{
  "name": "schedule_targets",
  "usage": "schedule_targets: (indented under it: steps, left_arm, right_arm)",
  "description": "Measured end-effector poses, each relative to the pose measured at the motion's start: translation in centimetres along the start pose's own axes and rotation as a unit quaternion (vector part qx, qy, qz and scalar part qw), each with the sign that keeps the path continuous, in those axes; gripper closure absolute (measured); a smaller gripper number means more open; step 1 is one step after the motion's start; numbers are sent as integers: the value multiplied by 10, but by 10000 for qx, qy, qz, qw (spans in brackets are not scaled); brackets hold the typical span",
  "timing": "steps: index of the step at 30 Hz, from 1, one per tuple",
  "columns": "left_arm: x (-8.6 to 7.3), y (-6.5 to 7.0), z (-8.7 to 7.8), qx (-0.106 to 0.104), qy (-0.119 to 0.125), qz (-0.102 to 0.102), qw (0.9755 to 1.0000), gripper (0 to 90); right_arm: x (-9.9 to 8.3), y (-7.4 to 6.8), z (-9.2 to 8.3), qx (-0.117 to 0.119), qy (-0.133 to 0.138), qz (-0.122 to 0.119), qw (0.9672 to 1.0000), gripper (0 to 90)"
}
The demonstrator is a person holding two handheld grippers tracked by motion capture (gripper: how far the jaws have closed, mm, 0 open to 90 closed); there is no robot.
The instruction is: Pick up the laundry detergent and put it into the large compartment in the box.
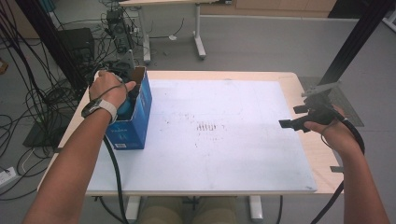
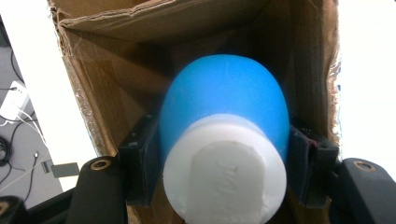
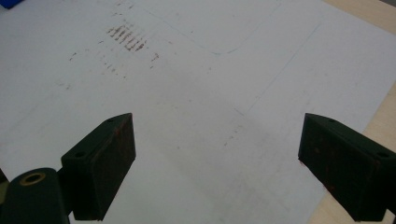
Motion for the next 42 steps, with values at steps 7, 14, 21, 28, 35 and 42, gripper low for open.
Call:
schedule_targets:
  steps: [7, 14, 21, 28, 35, 42]
  left_arm:
    - [0, -1, 0, -15, 9, -2, 10000, 373]
    - [0, -2, -1, -24, 6, -1, 10000, 372]
    - [-1, -2, -1, -24, 13, 10, 10000, 372]
    - [-1, -2, -1, -29, 20, 12, 10000, 372]
    - [-1, -3, -1, -50, 30, 11, 10000, 372]
    - [-1, -3, -1, -50, 40, 20, 10000, 370]
  right_arm:
    - [1, 0, 0, 1, 0, -10, 10000, 110]
    - [0, 0, 0, 4, 0, 1, 10000, 110]
    - [0, 0, 0, 3, 6, -3, 10000, 110]
    - [-2, 0, 0, 4, 11, 11, 10000, 110]
    - [-2, -1, -1, -3, 6, 6, 10000, 110]
    - [-2, -1, -1, -6, 9, 8, 10000, 110]
Point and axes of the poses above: each handheld gripper's, and its own axes: z roughly forward along the jaws, x roughly out of its top, y roughly to its right, the point moved 1 cm from there along z, roughly forward along the jaws, and after that the axes turned 8 degrees about y, right-handed, at the moved point
